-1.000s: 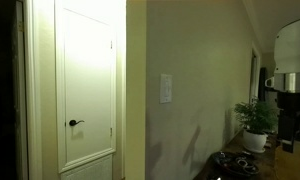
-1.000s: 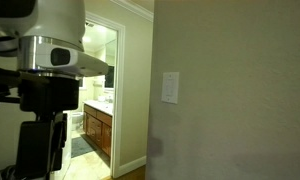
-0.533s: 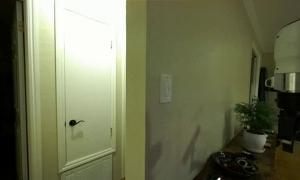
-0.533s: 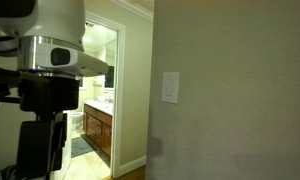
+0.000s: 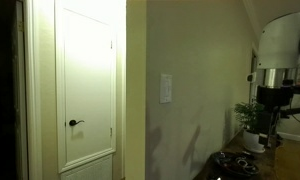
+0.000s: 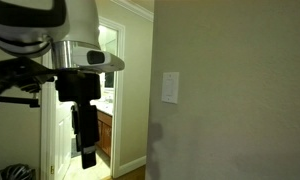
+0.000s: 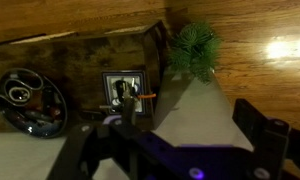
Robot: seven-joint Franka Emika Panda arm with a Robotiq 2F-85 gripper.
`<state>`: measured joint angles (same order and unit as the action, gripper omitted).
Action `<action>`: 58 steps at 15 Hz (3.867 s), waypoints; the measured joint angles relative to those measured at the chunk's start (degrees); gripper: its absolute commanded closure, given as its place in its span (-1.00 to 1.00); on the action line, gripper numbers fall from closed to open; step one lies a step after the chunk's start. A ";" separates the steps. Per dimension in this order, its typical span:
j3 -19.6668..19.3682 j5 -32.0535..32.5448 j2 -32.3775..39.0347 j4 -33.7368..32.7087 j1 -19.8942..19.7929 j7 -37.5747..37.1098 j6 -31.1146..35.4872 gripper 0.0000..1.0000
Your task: Press the switch
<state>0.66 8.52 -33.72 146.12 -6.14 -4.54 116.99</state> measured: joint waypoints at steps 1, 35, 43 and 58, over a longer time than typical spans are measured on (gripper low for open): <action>0.05 0.00 1.81 -1.26 0.91 0.59 1.36 -1.00; 1.07 -7.20 29.64 -33.23 6.22 5.43 13.81 0.86; 0.85 -7.01 30.57 -33.67 6.09 4.17 23.80 0.91; -0.22 -4.54 31.77 -33.81 5.46 3.10 33.02 0.92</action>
<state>0.44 3.98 -1.95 112.31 -0.67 -1.45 150.01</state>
